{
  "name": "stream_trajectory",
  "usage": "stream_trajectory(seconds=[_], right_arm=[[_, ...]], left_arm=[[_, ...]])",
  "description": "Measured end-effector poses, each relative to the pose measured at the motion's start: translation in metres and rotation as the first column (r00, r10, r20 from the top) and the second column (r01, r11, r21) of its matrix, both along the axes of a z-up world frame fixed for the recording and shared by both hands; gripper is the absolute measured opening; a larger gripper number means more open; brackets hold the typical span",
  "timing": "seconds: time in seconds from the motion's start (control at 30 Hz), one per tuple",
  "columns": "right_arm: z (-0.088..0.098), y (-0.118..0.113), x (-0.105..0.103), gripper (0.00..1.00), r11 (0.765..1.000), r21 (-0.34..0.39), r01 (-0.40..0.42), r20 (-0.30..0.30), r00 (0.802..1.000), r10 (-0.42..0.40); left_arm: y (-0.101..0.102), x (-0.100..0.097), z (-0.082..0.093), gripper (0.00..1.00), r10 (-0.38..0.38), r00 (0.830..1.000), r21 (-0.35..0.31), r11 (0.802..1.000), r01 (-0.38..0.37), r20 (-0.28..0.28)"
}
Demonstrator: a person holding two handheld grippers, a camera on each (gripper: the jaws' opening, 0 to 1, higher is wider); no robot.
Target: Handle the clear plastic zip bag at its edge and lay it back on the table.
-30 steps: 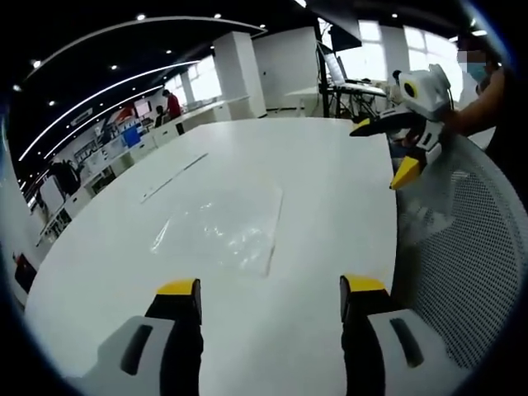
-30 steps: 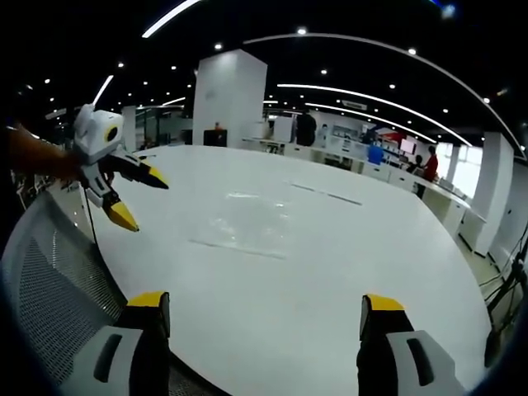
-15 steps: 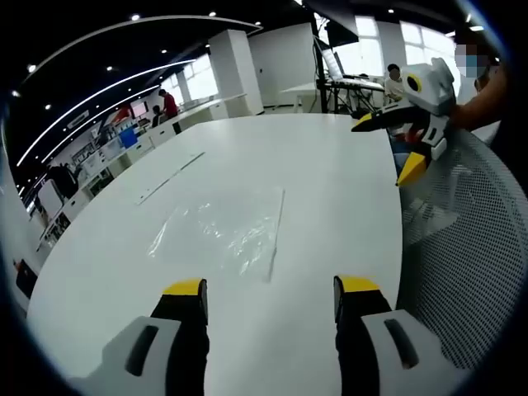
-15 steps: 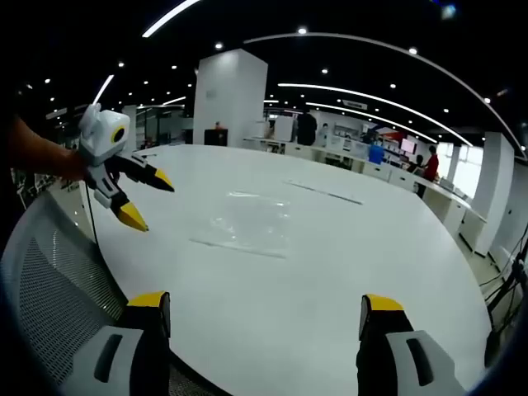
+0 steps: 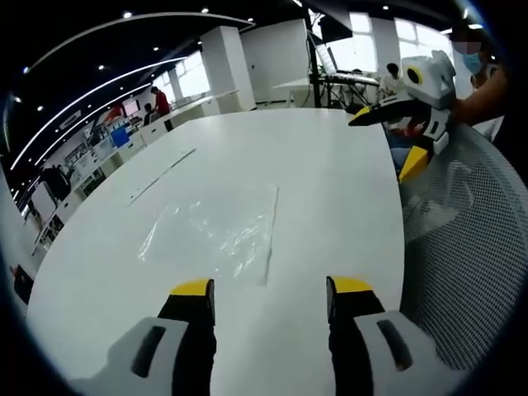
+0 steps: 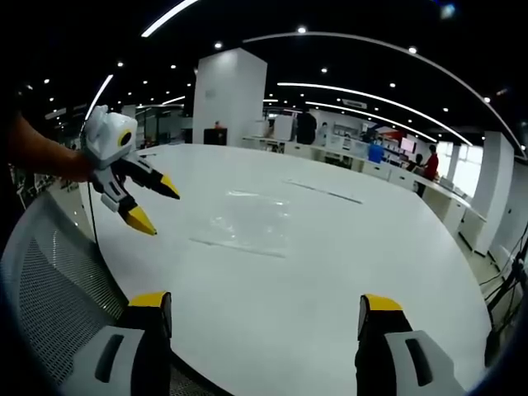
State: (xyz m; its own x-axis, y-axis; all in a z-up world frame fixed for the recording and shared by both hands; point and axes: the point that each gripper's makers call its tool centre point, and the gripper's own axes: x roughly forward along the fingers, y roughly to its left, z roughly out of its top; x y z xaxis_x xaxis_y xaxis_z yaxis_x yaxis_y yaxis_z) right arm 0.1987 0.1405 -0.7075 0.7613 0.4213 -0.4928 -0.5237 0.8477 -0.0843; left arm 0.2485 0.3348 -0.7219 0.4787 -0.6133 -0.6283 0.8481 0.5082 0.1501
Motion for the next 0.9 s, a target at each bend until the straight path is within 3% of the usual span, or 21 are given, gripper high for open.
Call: stream_trajectory(seconds=[0.9], right_arm=[[-0.001,0.001,-0.001,0.93,1.0,-0.011,-0.002,-0.004,1.0,0.002]], left_arm=[[-0.012,0.012,-0.013,0.37,-0.007,1.0,0.031,0.999,0.008,-0.024]])
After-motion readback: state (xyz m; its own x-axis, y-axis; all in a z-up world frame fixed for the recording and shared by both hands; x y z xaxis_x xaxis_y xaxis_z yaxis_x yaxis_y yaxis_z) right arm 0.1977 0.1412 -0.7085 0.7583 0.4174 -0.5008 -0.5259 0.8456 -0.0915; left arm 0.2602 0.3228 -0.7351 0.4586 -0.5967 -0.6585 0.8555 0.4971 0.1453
